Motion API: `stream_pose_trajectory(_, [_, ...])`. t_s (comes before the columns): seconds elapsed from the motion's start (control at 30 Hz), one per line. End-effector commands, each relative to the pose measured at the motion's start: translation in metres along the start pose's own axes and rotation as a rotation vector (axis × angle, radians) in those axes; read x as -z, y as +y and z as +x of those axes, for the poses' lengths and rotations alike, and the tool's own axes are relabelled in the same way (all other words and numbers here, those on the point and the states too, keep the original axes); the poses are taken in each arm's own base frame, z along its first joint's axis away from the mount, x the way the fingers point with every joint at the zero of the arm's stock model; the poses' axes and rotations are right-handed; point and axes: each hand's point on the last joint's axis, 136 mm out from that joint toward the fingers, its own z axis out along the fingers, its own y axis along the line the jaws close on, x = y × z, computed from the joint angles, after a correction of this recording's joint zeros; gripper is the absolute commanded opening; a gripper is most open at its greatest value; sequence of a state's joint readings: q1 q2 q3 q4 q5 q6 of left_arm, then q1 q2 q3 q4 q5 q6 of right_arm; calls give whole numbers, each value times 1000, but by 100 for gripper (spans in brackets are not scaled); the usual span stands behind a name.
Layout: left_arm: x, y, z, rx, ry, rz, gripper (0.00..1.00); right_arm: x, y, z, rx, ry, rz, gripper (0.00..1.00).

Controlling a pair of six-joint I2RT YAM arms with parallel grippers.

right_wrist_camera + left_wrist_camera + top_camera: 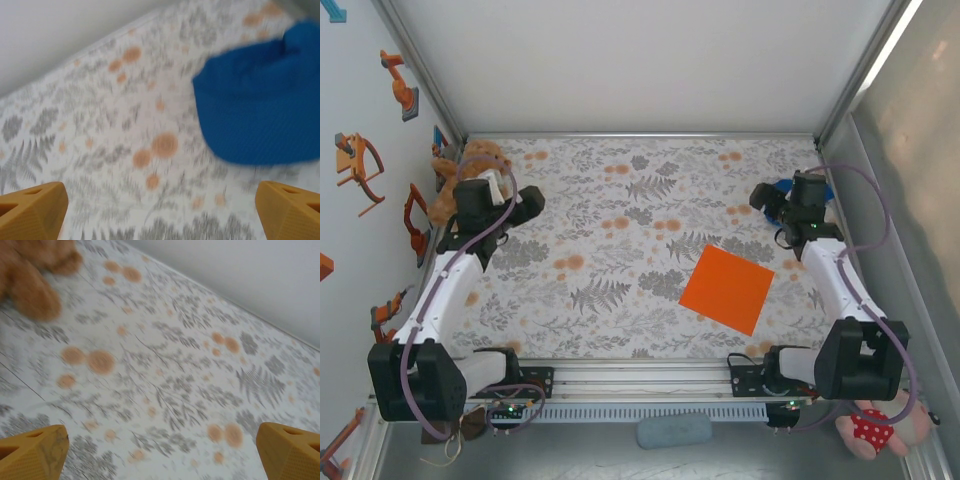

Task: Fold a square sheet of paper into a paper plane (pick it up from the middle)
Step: Move the paper to the center of the table.

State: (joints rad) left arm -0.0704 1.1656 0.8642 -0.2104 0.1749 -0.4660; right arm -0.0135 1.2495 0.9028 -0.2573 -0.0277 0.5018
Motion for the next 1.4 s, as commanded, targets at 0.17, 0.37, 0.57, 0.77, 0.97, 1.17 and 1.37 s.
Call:
stream_pose_trajectory(0.17, [-1, -51, 54, 97, 237, 196, 100, 24, -33, 125, -314, 364, 106, 73])
stream_pose_trajectory(0.37, [-11, -68, 82, 63, 315, 206, 87, 20, -51, 163, -400, 422, 162, 57])
stream_pose_trajectory(0.57, [-24, -94, 119, 0, 412, 215, 76, 12, -57, 177, -402, 462, 194, 54])
stream_pose_trajectory(0.77, [-44, -129, 150, -12, 494, 286, 63, 7, -59, 187, -378, 506, 215, 50])
stream_pose_trajectory(0.97, [-61, -157, 180, -26, 625, 326, 53, 4, -64, 194, -362, 524, 247, 48])
stream_pose_trajectory(1.17, [-73, -178, 211, -59, 713, 334, 47, -5, -59, 202, -345, 564, 252, 48])
stream_pose_trajectory(1.37, [-80, -185, 232, -71, 763, 322, 44, -19, -33, 209, -277, 594, 232, 47])
